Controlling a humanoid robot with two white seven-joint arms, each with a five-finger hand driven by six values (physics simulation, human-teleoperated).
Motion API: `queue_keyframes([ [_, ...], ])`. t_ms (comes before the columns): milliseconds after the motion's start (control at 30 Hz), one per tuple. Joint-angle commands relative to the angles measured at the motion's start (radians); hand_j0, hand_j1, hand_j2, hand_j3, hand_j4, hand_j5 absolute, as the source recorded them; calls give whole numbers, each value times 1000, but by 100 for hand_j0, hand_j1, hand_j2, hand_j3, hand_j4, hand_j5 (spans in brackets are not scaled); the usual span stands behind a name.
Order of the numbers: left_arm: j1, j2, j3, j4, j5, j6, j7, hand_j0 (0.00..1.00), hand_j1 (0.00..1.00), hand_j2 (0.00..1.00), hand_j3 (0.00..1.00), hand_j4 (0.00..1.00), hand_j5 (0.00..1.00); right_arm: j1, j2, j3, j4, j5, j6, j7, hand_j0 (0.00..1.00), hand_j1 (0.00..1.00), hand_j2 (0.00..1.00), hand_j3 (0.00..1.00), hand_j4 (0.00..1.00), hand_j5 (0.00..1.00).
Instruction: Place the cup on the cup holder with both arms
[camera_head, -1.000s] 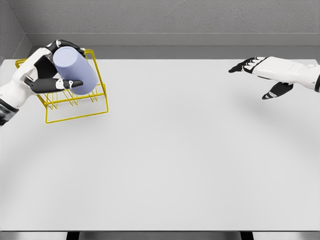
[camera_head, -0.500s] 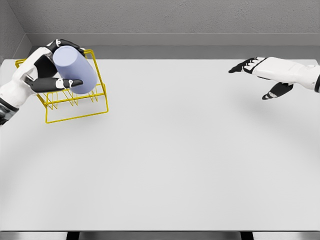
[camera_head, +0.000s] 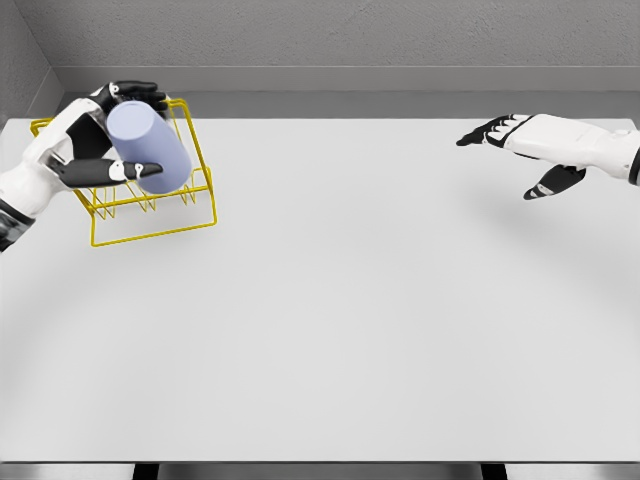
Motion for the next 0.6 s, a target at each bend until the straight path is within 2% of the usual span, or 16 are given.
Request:
queue_keyframes([
  [0,0,3,0,-1,3,0,0,95,95,95,95,95,95,0,-1,-1,-1,-6,2,0,100,100,100,100,100,100],
  [433,14,3,0,-17,6,-8,-11,95,95,95,95,95,95,0,0,-1,-4,-5,2,-2,100,100,100,100,100,100],
  [500,15,9,0,-75,9,-13,-90,100,100,100,100,100,100,-2,2,-1,-4,-5,2,-2,100,100,100,100,100,100],
  [567,23,18,0,-153,17,-74,-90,100,100,100,100,100,100,0,2,-1,-4,-5,2,-4,100,100,100,100,100,100],
])
